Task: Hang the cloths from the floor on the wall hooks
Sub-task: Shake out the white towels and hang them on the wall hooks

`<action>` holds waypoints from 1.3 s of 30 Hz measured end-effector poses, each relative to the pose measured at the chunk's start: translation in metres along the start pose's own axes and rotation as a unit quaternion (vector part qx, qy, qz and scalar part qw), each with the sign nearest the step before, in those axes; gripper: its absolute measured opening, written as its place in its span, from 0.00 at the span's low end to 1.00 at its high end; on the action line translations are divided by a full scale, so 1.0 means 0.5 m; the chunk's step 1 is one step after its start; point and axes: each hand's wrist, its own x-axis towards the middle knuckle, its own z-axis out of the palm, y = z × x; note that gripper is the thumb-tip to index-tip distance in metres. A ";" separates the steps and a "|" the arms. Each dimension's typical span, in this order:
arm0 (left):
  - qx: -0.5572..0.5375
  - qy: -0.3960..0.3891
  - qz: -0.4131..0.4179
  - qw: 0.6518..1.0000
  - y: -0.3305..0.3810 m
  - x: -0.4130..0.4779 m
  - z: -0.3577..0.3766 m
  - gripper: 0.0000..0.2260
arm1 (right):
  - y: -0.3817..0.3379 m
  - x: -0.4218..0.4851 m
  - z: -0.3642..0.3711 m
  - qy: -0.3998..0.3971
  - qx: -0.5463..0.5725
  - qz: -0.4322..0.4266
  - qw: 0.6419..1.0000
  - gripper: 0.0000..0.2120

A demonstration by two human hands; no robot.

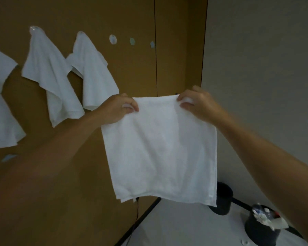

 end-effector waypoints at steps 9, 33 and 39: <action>0.051 -0.034 -0.029 0.998 -0.078 0.153 0.041 0.19 | 0.145 0.186 0.118 -0.038 0.025 -0.112 0.993 0.16; 0.097 0.107 -0.124 0.982 -0.399 0.572 0.026 0.13 | 0.269 0.815 0.492 0.004 0.208 -0.241 0.948 0.22; 0.164 0.154 -0.168 0.960 -0.421 0.633 0.013 0.13 | 0.269 0.932 0.538 0.051 0.299 -0.281 0.910 0.13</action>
